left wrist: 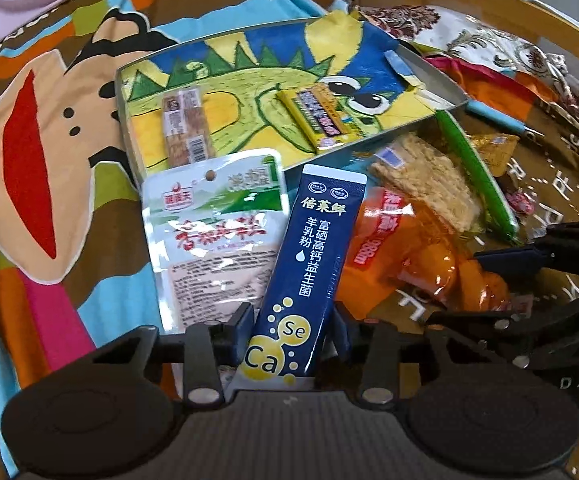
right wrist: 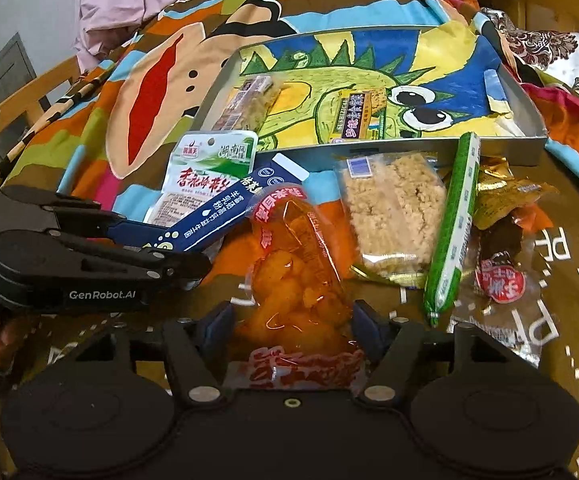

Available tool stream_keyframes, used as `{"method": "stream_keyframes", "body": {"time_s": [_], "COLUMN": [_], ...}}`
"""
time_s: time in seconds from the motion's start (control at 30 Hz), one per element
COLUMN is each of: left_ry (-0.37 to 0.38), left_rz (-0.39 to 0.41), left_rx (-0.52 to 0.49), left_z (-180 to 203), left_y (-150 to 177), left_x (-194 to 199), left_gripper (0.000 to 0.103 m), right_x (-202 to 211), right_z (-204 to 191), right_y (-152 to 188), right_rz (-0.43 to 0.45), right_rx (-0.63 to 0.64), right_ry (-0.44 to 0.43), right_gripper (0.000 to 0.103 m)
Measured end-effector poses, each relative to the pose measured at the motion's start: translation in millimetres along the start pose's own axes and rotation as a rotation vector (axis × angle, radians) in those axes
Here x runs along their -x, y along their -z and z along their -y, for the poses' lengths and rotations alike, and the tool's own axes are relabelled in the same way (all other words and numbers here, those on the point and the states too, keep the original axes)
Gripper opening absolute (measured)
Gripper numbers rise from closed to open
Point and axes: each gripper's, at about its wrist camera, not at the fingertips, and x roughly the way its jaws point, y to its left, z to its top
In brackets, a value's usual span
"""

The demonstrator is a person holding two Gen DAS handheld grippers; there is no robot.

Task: Organize snacks
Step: 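Close the left tool on the blue stick while the right tool grips the orange bag, then lift the blue stick into the tray while the right tool carries the orange bag there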

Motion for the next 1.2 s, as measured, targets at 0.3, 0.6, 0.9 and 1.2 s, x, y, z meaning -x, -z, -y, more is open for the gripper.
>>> {"method": "stream_keyframes", "body": {"time_s": [0.3,0.6,0.9,1.2], "left_ry": [0.009,0.057,0.105,0.076], "left_rz": [-0.020,-0.019,0.016,0.218], "left_rx": [-0.020,0.020,0.194,0.279], "left_z": [4,6,6,3], "left_y": [-2,-3,-2,-4], "left_x": [-7,-4,29,75], "left_gripper": [0.055,0.039,0.036,0.036], "right_x": [1,7,39,74], "right_z": [-4,-4,-24,-24], "right_y": [4,6,17,13], "right_rz": [-0.030,-0.015,0.086,0.277], "right_rx": [0.028,0.021,0.198,0.221], "right_ry": [0.012,0.026,0.110,0.151], "right_gripper": [0.075,0.066,0.065,0.065]}}
